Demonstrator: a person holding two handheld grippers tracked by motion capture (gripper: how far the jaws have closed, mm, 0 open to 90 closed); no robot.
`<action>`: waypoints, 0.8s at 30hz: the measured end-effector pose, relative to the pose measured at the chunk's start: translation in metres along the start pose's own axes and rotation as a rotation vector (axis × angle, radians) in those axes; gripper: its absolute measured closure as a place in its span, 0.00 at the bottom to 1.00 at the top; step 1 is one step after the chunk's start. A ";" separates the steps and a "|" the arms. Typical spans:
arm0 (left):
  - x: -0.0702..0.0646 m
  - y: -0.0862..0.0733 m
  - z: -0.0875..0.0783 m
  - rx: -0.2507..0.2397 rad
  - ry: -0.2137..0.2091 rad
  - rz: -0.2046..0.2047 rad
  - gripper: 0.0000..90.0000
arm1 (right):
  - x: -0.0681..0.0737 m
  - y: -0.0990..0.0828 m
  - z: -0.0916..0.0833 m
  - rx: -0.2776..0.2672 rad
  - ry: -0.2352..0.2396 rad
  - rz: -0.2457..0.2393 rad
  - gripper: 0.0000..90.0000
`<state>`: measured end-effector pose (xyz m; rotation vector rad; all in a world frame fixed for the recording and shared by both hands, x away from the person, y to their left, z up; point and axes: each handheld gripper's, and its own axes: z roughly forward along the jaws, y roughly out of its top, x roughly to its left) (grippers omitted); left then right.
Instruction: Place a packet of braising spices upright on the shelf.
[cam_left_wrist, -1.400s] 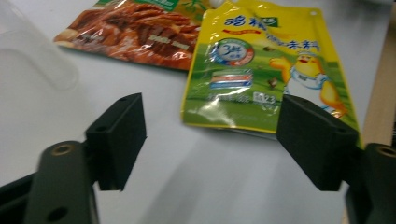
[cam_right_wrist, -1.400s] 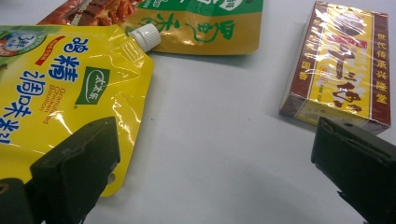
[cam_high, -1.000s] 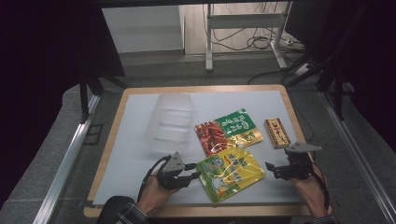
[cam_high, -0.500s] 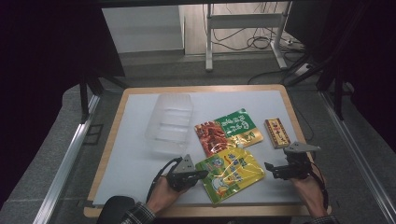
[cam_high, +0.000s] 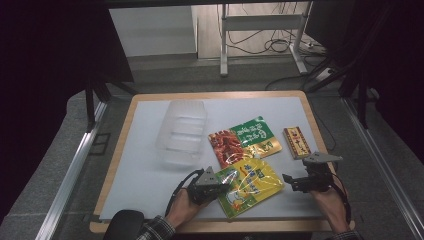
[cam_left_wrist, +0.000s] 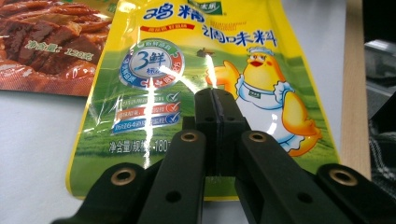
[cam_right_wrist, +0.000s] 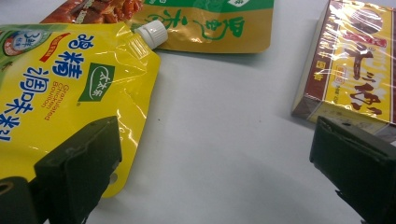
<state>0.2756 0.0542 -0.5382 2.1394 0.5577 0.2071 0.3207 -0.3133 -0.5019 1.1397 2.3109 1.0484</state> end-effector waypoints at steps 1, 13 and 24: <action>-0.002 -0.001 0.000 -0.002 0.011 0.009 1.00 | 0.000 0.000 0.000 -0.001 0.001 0.001 0.02; -0.005 -0.007 -0.004 -0.001 0.016 -0.013 1.00 | 0.003 0.001 -0.004 -0.006 0.026 0.002 0.02; -0.005 -0.016 -0.011 0.071 0.014 -0.014 1.00 | 0.010 0.004 -0.003 0.000 0.065 -0.006 0.02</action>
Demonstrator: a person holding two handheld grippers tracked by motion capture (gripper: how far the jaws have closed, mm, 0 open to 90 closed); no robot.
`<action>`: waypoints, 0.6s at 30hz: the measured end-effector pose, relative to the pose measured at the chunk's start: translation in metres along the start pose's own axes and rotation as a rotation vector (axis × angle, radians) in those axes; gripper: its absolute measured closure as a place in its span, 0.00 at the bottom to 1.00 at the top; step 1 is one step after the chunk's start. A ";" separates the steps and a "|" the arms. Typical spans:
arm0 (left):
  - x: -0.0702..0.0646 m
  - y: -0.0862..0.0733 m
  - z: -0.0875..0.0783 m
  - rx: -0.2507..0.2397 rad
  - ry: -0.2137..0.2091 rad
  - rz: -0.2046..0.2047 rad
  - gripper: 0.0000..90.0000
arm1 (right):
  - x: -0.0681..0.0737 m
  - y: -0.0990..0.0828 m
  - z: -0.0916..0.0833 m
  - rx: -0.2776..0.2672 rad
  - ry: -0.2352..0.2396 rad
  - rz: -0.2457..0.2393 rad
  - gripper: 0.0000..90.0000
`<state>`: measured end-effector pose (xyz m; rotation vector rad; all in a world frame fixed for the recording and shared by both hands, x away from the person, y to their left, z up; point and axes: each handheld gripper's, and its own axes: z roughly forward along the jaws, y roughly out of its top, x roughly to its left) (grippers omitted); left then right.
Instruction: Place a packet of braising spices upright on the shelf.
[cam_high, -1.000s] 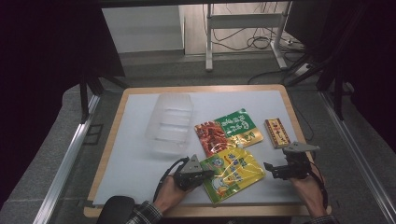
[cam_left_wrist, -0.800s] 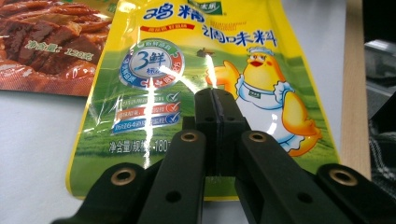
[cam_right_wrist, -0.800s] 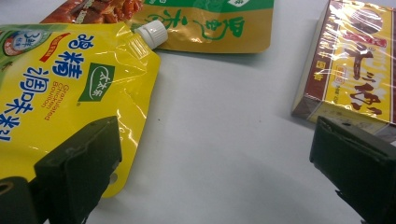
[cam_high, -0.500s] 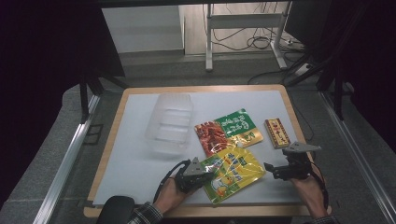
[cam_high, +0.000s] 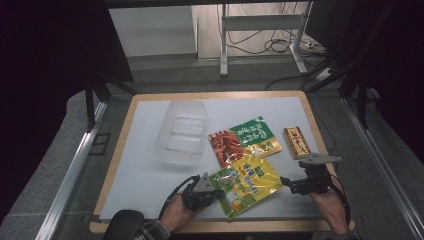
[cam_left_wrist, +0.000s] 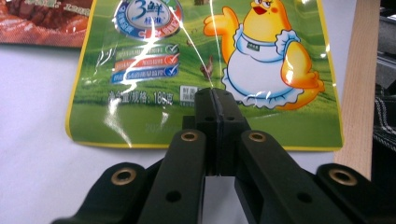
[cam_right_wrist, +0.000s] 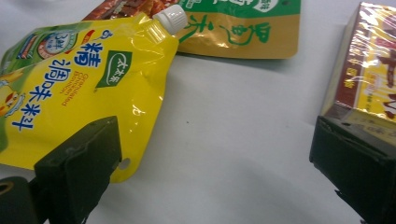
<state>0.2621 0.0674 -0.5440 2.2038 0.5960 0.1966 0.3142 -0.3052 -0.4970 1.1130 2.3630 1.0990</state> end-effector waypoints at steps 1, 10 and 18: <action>0.001 0.000 0.000 -0.001 -0.004 -0.004 1.00 | 0.001 0.000 0.001 0.000 0.009 -0.001 0.02; 0.002 0.000 0.000 0.000 -0.014 -0.016 1.00 | 0.011 0.004 0.009 0.015 0.080 -0.010 0.02; 0.002 0.000 0.000 0.000 -0.009 -0.013 1.00 | 0.020 0.007 0.022 0.043 0.160 0.002 0.02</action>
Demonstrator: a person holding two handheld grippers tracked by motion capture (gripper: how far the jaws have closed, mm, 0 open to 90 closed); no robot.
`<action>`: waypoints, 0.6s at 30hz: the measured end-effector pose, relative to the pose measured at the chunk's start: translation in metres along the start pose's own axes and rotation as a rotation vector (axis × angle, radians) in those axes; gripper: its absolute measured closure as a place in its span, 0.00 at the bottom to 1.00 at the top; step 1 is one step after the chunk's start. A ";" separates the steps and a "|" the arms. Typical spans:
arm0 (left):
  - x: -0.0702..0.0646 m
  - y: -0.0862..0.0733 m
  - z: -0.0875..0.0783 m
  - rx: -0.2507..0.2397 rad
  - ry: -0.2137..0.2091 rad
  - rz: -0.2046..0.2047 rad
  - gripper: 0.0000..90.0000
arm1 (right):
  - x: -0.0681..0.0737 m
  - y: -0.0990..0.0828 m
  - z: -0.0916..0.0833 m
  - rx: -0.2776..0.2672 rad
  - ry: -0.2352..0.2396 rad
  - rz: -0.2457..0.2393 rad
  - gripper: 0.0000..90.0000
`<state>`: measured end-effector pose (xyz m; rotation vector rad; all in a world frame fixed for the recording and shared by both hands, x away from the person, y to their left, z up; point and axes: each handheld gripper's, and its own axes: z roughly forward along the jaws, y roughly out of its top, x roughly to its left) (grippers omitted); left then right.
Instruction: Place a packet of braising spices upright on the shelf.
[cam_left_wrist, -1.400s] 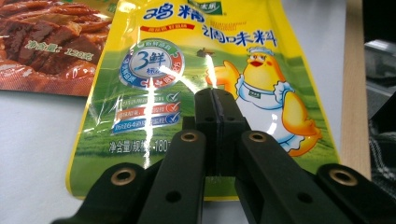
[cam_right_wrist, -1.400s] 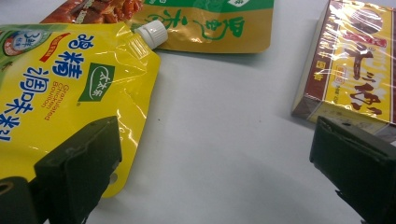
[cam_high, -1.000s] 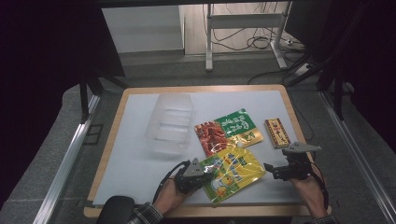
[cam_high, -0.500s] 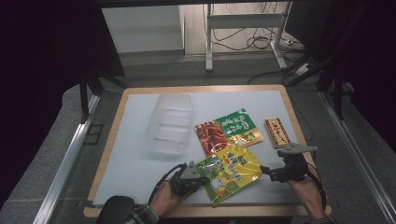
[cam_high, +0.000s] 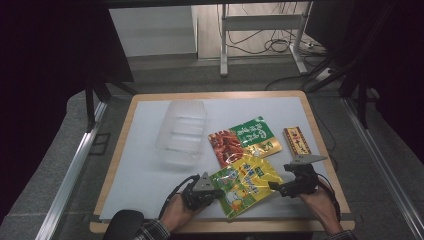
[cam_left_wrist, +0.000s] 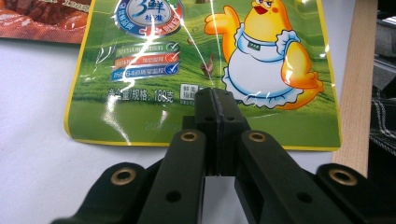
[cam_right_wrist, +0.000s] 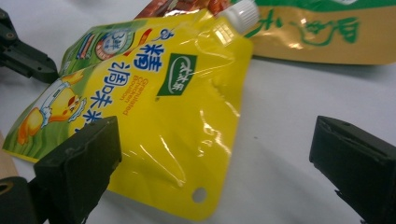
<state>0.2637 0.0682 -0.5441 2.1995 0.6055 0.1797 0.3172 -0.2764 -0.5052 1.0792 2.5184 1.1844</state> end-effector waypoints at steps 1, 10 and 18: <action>0.000 0.000 0.000 0.000 0.000 0.000 1.00 | 0.000 0.000 0.000 0.000 0.000 0.000 0.02; 0.000 0.000 0.000 -0.001 0.001 0.000 1.00 | 0.003 0.005 0.020 0.040 0.115 0.032 0.04; 0.001 0.000 0.000 -0.003 -0.007 -0.009 1.00 | 0.008 0.011 0.037 0.098 0.185 0.043 0.08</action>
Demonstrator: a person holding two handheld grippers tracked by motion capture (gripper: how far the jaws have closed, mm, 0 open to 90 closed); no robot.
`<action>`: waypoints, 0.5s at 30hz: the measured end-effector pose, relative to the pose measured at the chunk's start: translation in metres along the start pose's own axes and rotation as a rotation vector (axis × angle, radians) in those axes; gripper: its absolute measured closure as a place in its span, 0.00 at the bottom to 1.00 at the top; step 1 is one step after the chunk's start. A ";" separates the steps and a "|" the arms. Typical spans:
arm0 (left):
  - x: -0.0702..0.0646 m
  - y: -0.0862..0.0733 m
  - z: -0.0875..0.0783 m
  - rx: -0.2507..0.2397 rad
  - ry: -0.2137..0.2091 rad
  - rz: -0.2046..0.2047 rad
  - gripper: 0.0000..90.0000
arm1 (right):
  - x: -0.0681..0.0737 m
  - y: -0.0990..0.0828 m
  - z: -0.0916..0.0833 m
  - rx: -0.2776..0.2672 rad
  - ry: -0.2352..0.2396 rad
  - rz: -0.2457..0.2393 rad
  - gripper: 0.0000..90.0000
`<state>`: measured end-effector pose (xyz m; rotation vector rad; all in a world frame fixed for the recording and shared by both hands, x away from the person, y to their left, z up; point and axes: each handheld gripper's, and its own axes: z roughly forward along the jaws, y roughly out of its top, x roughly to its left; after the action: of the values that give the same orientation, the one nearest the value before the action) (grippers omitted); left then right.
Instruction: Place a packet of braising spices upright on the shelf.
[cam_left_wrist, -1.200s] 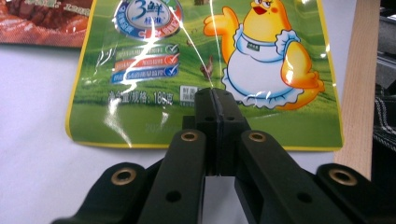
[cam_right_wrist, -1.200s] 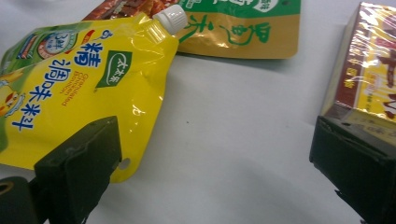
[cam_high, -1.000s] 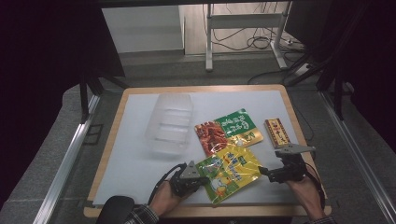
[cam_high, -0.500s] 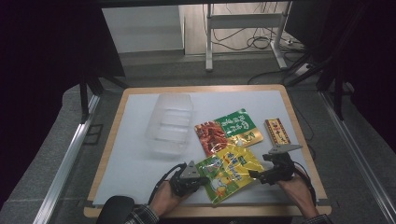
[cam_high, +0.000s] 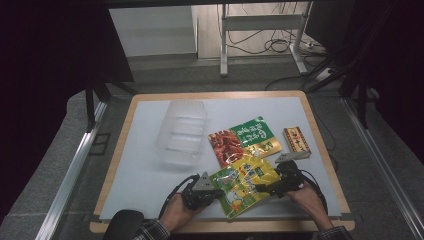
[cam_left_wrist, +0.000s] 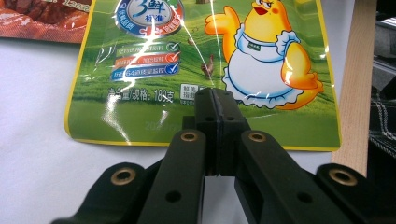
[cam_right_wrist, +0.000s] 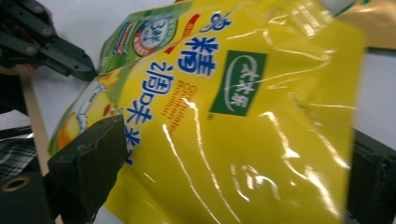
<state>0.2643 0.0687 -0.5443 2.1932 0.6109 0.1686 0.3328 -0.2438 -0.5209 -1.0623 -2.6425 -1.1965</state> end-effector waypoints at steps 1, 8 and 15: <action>0.000 0.000 0.000 0.000 0.000 0.000 1.00 | 0.001 0.000 0.001 0.007 0.009 0.003 0.08; 0.001 0.000 0.000 -0.002 -0.007 -0.010 1.00 | -0.001 0.004 0.000 -0.019 0.067 0.065 0.06; 0.001 0.000 0.000 -0.006 -0.008 -0.014 1.00 | 0.004 0.008 -0.008 -0.041 -0.036 0.069 0.43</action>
<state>0.2650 0.0697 -0.5445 2.1824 0.6203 0.1538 0.3330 -0.2437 -0.5090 -1.1813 -2.5952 -1.2341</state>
